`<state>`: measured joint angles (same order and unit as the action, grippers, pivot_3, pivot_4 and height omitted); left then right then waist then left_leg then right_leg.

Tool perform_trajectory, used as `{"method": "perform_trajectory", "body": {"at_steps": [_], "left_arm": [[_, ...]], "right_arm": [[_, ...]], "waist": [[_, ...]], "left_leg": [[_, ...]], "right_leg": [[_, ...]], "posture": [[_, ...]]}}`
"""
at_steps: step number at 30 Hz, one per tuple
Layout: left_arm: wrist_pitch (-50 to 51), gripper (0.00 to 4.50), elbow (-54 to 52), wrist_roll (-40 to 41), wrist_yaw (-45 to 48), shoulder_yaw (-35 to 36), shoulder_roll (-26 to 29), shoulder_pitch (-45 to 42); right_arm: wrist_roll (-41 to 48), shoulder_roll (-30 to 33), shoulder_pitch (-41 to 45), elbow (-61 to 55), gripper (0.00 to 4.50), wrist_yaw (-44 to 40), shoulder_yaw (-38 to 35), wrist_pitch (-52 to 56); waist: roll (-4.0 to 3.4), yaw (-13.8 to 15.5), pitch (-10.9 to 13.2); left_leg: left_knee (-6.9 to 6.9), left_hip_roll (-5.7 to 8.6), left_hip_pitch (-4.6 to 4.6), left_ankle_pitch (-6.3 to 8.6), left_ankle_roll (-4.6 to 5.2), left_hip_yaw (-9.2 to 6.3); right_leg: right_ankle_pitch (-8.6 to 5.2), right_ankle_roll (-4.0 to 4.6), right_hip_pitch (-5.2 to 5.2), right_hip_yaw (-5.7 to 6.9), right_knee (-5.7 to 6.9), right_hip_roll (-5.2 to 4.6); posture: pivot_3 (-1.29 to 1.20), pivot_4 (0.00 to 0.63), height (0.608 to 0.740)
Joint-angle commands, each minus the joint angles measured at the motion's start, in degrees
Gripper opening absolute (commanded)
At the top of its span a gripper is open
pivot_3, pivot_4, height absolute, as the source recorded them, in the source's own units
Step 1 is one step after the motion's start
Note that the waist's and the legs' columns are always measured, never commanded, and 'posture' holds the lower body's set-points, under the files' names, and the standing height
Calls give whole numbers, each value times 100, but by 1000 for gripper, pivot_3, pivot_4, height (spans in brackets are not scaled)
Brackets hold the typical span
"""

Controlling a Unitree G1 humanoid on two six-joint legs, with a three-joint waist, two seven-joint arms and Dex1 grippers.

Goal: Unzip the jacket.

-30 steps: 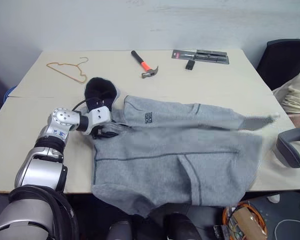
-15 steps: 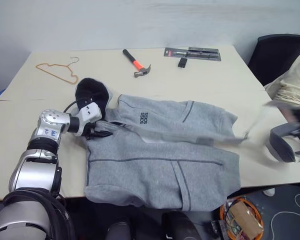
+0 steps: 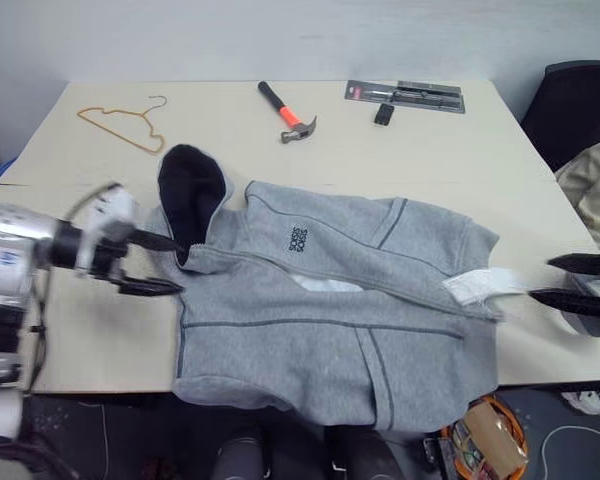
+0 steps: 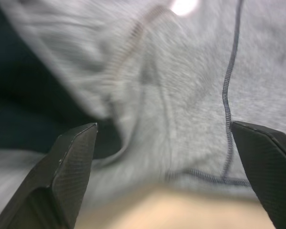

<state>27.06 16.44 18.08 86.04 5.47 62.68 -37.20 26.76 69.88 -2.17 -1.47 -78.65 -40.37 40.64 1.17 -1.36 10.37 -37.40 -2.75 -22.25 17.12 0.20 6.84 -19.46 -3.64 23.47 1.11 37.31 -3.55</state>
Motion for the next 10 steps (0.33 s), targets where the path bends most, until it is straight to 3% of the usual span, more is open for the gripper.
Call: {"method": "perform_trajectory", "body": {"at_steps": [1, 5, 10], "left_arm": [[337, 4500, -221, 541, 293, 754, 489, 232], [404, 4500, -348, 685, 54, 1248, 846, 712], [158, 4500, -523, 609, -211, 1391, 766, 1340]], "right_arm": [[-2, 115, -642, 56, 4462, -541, -1334, 501], [26, -71, -960, 161, 4462, -475, -2111, 572], [264, -308, -1143, -80, 4462, -447, -2323, 733]], "waist": [[2, -19, 1], [3, -53, 2], [3, -63, 2]], "left_leg": [[5, 0, 17, 11, 19, -1], [15, 1, 30, 9, 16, 1], [30, -2, 42, 0, 3, 4]], "right_leg": [[0, 1, -14, 0, 1, -1], [3, 8, -12, -6, 12, -1], [3, 19, -10, -10, 19, 0]], "posture": [[0, 150, 740], [0, 150, 740], [0, 150, 740]]}}
